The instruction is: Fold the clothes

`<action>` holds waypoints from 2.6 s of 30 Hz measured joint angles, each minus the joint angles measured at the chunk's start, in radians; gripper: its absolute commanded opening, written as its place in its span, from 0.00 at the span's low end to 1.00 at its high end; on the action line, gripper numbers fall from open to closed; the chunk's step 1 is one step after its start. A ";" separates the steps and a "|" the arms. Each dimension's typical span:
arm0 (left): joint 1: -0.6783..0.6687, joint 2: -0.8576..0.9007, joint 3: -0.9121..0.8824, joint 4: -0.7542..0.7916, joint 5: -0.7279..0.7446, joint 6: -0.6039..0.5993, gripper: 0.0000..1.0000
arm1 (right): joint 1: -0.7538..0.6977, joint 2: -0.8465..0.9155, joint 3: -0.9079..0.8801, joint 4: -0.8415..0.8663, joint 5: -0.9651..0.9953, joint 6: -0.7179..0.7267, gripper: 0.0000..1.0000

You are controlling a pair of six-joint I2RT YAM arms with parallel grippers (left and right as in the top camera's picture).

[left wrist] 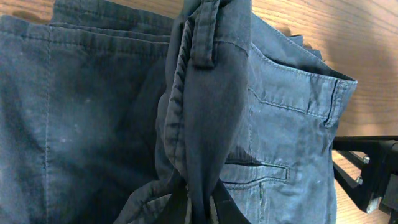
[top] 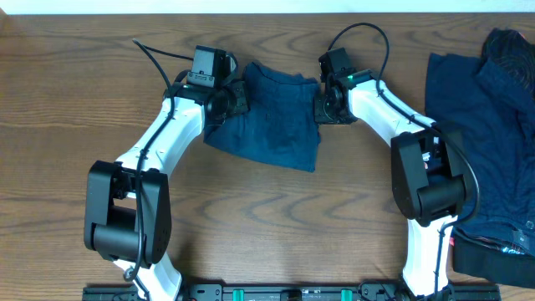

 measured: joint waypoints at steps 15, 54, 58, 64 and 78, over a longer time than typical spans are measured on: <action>0.000 0.000 0.000 -0.071 -0.023 0.000 0.06 | 0.019 0.039 0.045 -0.019 0.089 -0.034 0.45; -0.003 -0.002 0.000 -0.130 -0.360 -0.090 0.67 | 0.016 0.042 0.080 -0.134 0.123 -0.057 0.50; -0.003 -0.033 0.000 -0.131 -0.360 -0.071 0.46 | 0.013 0.047 0.132 -0.219 0.135 -0.069 0.50; -0.003 -0.089 0.000 -0.155 -0.337 -0.055 0.06 | 0.014 0.018 0.281 -0.278 0.065 -0.145 0.26; -0.002 0.042 -0.064 -0.084 -0.299 0.033 0.22 | 0.014 -0.022 0.117 -0.153 -0.358 -0.291 0.35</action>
